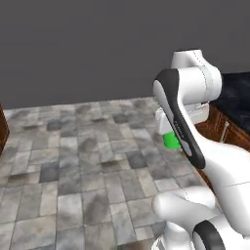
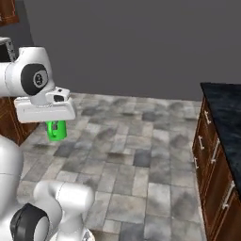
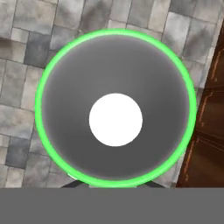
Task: Clear the mugs and bowl far away from the sink.
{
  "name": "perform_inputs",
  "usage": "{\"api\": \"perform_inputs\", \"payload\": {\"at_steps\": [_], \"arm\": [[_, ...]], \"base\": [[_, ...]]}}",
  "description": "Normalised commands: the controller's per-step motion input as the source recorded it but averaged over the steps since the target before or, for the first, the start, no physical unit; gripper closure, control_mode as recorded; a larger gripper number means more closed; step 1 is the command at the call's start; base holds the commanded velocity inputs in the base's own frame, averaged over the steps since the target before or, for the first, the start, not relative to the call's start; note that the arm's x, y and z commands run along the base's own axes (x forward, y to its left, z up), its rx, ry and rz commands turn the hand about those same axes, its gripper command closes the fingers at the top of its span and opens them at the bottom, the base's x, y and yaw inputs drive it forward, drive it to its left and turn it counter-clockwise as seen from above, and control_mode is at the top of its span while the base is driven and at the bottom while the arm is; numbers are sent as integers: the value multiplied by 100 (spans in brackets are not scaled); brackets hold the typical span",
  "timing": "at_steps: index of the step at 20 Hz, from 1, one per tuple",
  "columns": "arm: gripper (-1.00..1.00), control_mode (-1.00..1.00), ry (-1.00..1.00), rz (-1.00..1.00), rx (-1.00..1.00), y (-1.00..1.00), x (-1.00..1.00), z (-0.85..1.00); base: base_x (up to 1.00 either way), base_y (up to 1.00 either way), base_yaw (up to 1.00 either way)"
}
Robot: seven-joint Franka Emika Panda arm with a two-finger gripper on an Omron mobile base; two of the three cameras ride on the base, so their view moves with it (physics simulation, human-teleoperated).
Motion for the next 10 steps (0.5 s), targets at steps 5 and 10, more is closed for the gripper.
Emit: {"api": "perform_inputs", "payload": {"at_steps": [5,10], "arm": [[100,100,0,0,0,0,0,0],[100,100,0,0,0,0,0,0]], "base": [[0,0,100],[0,0,100]]}}
